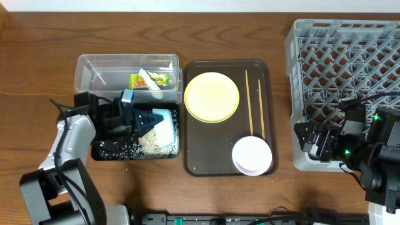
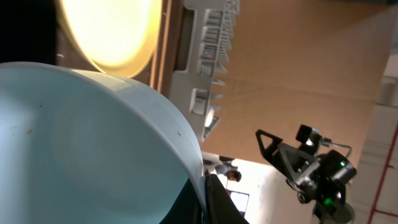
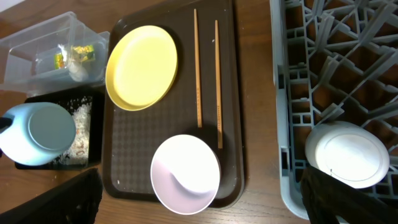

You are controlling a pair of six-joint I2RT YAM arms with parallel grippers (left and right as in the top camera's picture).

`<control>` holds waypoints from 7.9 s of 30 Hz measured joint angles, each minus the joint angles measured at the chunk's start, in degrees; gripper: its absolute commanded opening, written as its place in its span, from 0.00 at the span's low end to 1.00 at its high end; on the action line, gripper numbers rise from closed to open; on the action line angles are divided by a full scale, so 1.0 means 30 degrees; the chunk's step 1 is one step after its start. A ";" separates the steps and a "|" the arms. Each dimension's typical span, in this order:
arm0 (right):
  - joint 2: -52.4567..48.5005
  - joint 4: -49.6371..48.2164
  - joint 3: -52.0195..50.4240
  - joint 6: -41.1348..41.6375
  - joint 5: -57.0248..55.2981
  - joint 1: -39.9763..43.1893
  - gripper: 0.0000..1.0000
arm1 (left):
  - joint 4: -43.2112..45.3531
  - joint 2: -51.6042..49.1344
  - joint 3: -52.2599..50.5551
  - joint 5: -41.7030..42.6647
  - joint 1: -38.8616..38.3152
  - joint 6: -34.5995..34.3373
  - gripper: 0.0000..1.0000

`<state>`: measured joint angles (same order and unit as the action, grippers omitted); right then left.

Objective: Sort waste into correct bins and load items into the dishwasher rack

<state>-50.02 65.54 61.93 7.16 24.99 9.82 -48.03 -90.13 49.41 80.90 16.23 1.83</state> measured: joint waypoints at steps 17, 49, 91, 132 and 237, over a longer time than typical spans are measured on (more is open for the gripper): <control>0.0000 0.0000 0.0000 0.0007 0.0000 0.0000 0.99 | 0.3810 0.9194 0.0903 -1.5467 -1.3180 -0.8357 0.06; 0.0000 0.0000 0.0000 0.0007 -0.0007 0.0000 0.99 | 0.8167 0.3847 0.0903 -2.4800 -2.0363 -1.1533 0.83; 0.0000 0.0007 0.0000 0.0007 -0.0007 0.0000 0.99 | 1.1096 2.2425 -0.5399 -2.9871 -1.0899 -0.4000 0.93; 0.0000 0.0000 0.0000 0.0000 -0.0007 0.0000 0.99 | 1.8207 2.9849 -1.6356 -3.0527 -0.8692 -0.3439 0.93; 0.0000 0.0000 0.0000 0.0007 -0.0007 0.0000 0.99 | 1.5773 2.9827 -1.6065 -3.0520 -0.8692 -0.3439 0.93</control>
<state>-50.02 65.54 61.93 7.18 24.97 9.82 -0.71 -0.64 1.21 -10.66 -9.85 -8.49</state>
